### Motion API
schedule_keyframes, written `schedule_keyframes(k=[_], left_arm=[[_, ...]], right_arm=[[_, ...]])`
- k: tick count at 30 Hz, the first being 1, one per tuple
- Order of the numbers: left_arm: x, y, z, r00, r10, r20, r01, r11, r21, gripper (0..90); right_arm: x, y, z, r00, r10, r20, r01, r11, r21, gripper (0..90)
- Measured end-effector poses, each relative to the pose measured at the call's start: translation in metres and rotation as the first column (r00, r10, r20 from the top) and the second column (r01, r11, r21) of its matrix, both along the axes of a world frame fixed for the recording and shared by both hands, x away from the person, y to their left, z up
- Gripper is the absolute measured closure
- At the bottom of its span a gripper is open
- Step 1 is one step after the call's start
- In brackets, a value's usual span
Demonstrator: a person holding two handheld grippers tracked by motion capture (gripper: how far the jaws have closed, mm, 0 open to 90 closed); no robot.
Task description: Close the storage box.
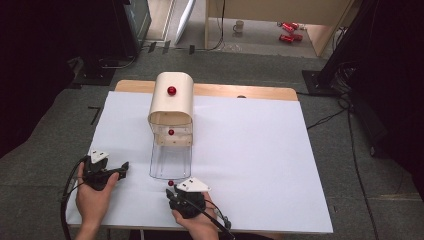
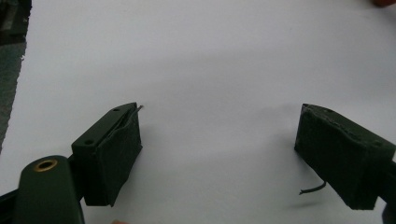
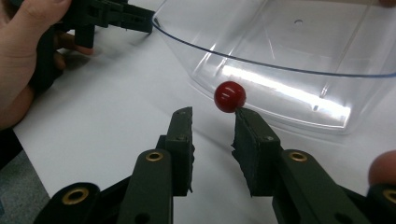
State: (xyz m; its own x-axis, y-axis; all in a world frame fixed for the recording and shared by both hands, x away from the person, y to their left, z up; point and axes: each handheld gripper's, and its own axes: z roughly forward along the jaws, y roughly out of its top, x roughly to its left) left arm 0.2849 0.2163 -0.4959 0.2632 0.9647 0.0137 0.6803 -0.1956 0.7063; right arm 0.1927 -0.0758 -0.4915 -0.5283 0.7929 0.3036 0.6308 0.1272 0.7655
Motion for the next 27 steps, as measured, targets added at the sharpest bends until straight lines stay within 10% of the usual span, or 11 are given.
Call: schedule_keyframes(k=[27], left_arm=[[0.000, 0.000, 0.000, 1.0000, -0.001, 0.000, 0.001, 1.0000, 0.001, 14.4]], right_arm=[[0.011, 0.006, 0.005, 0.9976, -0.069, -0.003, 0.069, 0.997, 0.031, 76.1]])
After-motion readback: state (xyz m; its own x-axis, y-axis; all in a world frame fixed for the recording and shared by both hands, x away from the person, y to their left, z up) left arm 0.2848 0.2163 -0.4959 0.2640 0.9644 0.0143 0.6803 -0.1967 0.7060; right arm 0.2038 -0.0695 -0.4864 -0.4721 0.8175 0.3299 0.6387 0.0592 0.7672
